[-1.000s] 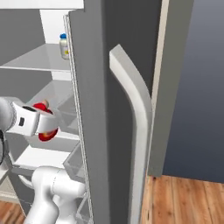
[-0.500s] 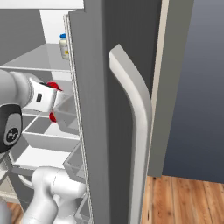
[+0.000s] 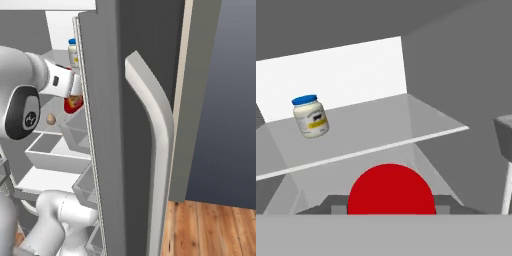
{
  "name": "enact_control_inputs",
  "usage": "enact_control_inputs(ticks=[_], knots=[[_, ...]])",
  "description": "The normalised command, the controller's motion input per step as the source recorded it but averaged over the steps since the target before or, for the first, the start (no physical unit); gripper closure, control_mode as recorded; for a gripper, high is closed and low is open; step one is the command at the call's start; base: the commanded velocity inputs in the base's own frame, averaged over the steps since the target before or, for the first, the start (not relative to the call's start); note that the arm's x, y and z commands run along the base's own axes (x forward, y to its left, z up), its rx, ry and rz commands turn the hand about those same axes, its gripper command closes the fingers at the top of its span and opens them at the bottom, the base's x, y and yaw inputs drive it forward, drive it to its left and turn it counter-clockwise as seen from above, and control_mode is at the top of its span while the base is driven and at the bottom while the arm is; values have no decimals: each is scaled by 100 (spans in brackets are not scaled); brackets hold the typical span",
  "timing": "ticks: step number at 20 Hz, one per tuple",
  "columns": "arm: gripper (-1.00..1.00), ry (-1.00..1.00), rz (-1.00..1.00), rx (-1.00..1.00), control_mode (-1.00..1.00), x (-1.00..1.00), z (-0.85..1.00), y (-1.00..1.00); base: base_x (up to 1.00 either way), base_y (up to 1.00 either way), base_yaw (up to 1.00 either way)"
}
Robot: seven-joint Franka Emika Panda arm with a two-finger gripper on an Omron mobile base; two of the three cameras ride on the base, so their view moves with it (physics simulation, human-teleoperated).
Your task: Place the ketchup and mayonnaise from the counter to the top shelf of the fridge. If the existing items in the fridge are on the top shelf, move them to other shelves.
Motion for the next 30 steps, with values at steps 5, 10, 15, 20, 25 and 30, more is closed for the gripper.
enact_control_inputs(ticks=[5,10,15,20,25,30], knots=[[100,-6,17,-6,-100,37,18,5,0,0,0],[100,0,16,-9,-100,35,22,13,0,0,0],[100,1,3,-5,-100,68,11,4,0,0,0],[100,0,1,-4,-100,81,1,4,0,0,0],[100,0,0,-3,-100,79,0,3,0,0,0],[100,2,0,-2,-100,82,0,8,0,0,0]])
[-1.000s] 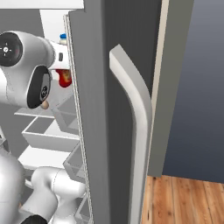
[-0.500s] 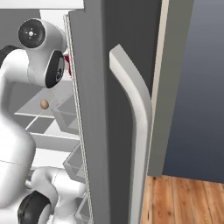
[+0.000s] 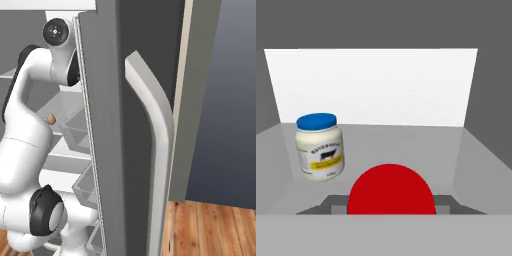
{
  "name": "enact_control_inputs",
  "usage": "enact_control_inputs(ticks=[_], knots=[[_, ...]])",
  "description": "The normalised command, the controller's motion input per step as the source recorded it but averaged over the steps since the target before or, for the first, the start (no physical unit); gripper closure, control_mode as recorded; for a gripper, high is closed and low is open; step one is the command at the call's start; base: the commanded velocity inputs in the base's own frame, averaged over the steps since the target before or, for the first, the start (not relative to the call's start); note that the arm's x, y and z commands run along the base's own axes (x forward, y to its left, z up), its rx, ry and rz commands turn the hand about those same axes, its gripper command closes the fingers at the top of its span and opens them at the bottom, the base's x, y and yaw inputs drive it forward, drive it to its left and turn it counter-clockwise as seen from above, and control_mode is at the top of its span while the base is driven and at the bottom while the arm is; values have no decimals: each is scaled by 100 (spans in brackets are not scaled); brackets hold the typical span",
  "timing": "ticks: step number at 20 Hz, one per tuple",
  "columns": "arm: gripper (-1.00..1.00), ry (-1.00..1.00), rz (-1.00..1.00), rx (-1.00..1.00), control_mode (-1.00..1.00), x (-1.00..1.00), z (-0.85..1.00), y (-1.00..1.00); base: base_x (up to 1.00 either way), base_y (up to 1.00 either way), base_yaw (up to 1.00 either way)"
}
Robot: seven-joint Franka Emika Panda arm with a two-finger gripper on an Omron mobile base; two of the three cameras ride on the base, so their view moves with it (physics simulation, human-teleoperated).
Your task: Place the ketchup and mayonnaise from the counter to the top shelf of the fridge. If the existing items in the fridge are on the top shelf, move them to other shelves.
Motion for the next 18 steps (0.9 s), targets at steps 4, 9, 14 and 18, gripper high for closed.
enact_control_inputs(ticks=[4,9,14,18], knots=[[100,7,0,-1,-100,76,0,0,0,0,0],[100,12,0,-4,-100,60,0,0,0,0,0],[100,13,0,-3,-100,46,0,0,0,0,0],[100,8,1,-1,-100,33,-6,0,0,0,0]])
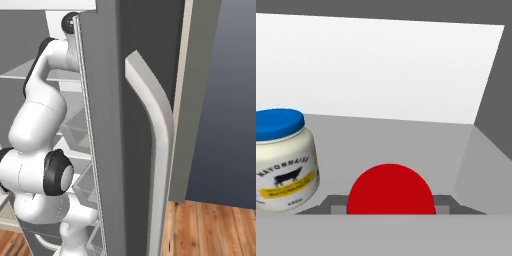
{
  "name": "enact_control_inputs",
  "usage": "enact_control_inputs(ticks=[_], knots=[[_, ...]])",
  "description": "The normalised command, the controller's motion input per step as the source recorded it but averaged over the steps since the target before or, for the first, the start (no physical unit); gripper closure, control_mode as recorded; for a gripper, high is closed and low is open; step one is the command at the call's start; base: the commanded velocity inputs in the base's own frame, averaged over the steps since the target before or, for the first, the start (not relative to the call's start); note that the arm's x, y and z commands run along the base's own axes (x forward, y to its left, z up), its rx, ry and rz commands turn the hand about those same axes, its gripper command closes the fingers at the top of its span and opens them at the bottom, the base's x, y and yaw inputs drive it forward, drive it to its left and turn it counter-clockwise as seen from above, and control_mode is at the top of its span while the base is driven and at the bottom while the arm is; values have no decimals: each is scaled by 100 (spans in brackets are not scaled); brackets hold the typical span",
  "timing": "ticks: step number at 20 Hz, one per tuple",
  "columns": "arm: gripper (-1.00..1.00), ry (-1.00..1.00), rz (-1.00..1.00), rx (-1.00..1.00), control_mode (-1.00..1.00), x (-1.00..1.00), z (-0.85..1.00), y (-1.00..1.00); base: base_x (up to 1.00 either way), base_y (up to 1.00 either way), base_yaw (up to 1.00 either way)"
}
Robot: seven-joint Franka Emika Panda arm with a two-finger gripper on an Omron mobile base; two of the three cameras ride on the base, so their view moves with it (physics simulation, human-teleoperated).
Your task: Place the ketchup and mayonnaise from the counter to the top shelf of the fridge. If the existing items in the fridge are on the top shelf, move them to other shelves.
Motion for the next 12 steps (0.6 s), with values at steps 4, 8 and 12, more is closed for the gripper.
enact_control_inputs(ticks=[4,8,12], knots=[[100,5,1,0,-100,18,-15,0,0,0,0],[100,5,0,0,-100,9,-23,0,0,0,0],[100,10,0,-4,-100,0,-44,0,0,0,0]])
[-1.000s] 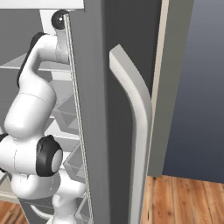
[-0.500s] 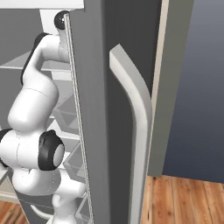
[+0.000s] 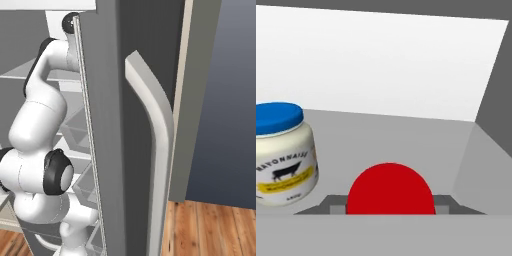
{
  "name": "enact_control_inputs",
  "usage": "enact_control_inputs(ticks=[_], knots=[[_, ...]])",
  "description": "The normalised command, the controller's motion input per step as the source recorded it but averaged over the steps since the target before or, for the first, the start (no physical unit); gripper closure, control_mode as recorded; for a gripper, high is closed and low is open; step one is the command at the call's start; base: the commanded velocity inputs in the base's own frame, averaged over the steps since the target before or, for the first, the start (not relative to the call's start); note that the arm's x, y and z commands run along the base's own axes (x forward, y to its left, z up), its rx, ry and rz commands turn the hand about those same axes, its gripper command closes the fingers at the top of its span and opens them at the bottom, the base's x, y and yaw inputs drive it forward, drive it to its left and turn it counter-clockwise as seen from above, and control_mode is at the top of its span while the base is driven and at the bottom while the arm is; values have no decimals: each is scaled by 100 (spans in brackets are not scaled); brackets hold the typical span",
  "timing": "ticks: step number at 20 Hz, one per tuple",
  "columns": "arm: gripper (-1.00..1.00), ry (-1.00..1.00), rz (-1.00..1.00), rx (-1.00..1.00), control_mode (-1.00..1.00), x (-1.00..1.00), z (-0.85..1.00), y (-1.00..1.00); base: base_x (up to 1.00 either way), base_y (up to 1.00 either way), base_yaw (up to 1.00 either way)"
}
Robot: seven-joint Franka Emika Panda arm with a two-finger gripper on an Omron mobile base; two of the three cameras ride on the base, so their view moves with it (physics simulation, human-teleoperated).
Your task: Place the ketchup and mayonnaise from the counter to the top shelf of the fridge. If the existing items in the fridge are on the top shelf, move them to other shelves.
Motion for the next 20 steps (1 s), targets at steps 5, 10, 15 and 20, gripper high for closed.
enact_control_inputs(ticks=[5,10,15,20], knots=[[100,2,0,-1,-100,0,-23,0,0,0,0],[100,3,0,-2,-100,-3,-39,0,0,0,0],[100,4,0,-4,-100,-15,-53,0,0,0,0],[100,0,0,0,-100,-1,-7,0,0,0,0]])
